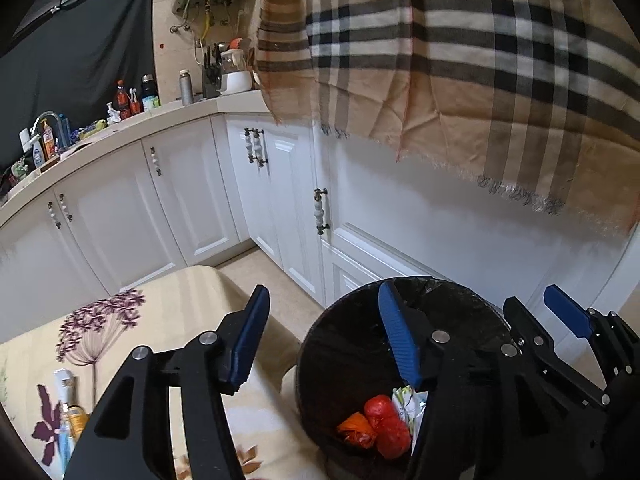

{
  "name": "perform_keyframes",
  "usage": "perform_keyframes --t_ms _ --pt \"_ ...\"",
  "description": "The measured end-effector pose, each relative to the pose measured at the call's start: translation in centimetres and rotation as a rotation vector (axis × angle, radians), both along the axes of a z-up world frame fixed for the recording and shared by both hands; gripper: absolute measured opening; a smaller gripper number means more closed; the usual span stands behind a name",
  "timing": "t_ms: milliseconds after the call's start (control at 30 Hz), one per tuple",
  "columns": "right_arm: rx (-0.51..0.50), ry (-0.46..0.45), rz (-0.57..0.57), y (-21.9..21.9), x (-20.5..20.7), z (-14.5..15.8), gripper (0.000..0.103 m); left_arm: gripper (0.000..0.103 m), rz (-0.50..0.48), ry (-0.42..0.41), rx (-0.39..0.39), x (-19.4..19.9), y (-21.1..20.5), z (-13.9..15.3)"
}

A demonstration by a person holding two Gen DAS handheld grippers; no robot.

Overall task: Collect trash
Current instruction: 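Open both grippers to drop the orange wrapper and red can into the bin, then return to the table and grasp the green spray can with the right gripper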

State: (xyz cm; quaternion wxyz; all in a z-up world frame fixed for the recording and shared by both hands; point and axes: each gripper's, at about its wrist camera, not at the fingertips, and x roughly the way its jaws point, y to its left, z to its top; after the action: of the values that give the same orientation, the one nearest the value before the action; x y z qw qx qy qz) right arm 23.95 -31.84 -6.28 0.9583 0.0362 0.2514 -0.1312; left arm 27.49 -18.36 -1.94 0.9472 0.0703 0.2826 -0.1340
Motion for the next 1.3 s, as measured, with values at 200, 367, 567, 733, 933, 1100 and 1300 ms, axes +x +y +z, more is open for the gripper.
perform_keyframes --t_ms 200,367,567,733,933,1100,1300 --pt "0.002 -0.008 0.032 1.9 -2.7 1.5 0.044 0.057 0.038 -0.011 -0.018 -2.7 3.5 1.4" --pt "0.010 -0.013 0.062 3.9 -5.3 2.5 0.043 0.057 0.095 -0.021 -0.044 -5.5 7.3 2.1" --pt "-0.003 -0.015 0.113 6.7 -8.8 3.0 0.043 0.057 0.171 -0.016 -0.053 -9.0 12.0 2.2" --pt "-0.001 -0.014 0.153 8.9 -11.6 3.1 0.043 0.057 0.227 -0.010 -0.059 -11.8 15.4 1.8" --pt "0.005 -0.001 0.210 11.6 -14.5 2.6 0.043 0.057 0.284 -0.001 -0.063 -14.8 18.8 1.0" --pt "-0.001 0.011 0.278 14.6 -16.6 1.8 0.043 0.057 0.330 0.012 -0.060 -17.1 21.4 0.2" --pt "-0.005 0.029 0.375 18.2 -18.3 1.1 0.043 0.057 0.400 0.031 -0.059 -19.4 24.8 -1.0"
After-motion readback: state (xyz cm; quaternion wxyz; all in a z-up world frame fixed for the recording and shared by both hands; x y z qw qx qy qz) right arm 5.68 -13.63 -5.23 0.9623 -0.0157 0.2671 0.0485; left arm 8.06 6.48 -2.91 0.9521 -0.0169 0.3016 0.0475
